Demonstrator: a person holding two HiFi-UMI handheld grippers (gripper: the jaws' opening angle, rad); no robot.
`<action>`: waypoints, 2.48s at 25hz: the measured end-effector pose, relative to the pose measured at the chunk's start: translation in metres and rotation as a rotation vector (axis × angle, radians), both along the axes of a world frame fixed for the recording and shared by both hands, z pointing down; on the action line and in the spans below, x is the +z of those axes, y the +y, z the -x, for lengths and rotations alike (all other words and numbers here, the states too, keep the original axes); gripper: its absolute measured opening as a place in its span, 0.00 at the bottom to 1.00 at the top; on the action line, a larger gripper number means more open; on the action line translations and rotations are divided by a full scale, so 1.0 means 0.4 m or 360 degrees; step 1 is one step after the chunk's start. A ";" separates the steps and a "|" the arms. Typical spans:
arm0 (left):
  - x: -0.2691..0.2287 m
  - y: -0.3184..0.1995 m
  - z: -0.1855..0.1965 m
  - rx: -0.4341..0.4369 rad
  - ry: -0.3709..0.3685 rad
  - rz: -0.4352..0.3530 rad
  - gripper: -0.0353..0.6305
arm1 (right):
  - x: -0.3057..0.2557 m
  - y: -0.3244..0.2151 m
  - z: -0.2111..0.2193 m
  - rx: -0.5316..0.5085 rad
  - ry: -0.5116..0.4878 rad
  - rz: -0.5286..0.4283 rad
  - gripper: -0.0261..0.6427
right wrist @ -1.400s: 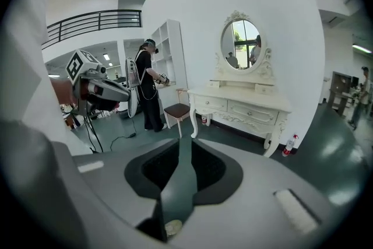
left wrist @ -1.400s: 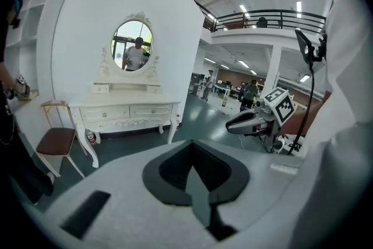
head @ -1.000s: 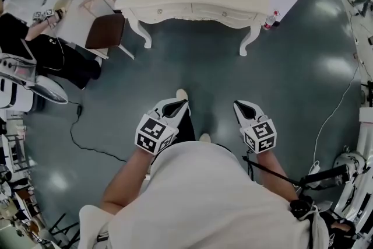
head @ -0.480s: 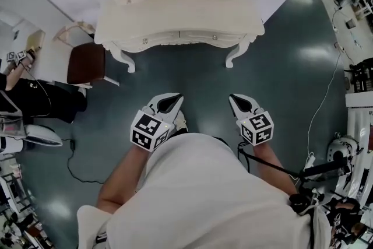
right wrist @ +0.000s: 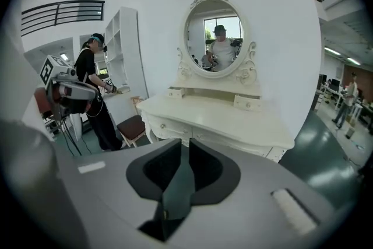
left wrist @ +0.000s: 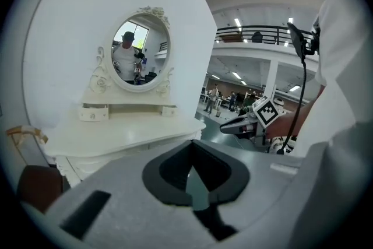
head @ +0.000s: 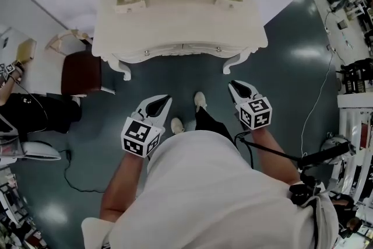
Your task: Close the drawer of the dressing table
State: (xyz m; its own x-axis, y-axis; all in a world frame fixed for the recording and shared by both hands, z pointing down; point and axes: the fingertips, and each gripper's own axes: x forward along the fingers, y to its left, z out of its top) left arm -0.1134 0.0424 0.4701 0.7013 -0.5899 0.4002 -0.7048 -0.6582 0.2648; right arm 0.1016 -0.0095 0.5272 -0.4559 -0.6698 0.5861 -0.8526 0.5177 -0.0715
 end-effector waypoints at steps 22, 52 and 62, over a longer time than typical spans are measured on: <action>-0.046 -0.340 0.083 -0.0442 -0.0120 0.0080 0.06 | 0.183 -0.692 -0.208 0.0313 0.0054 0.0039 0.17; -0.058 -0.570 -0.019 -0.0560 -0.0256 0.0183 0.06 | 0.325 -1.022 -0.279 0.0555 -0.0116 0.0179 0.19; -0.062 -0.602 -0.021 -0.0559 -0.0274 0.0195 0.06 | 0.320 -1.052 -0.283 0.0533 -0.0107 0.0162 0.19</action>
State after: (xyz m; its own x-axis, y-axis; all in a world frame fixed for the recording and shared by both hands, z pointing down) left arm -0.1052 -0.1983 0.4455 0.3822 -0.7224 0.5762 -0.9219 -0.3404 0.1848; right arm 0.2147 -0.4303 0.6552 -0.2606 -0.7283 0.6338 -0.9654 0.1977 -0.1698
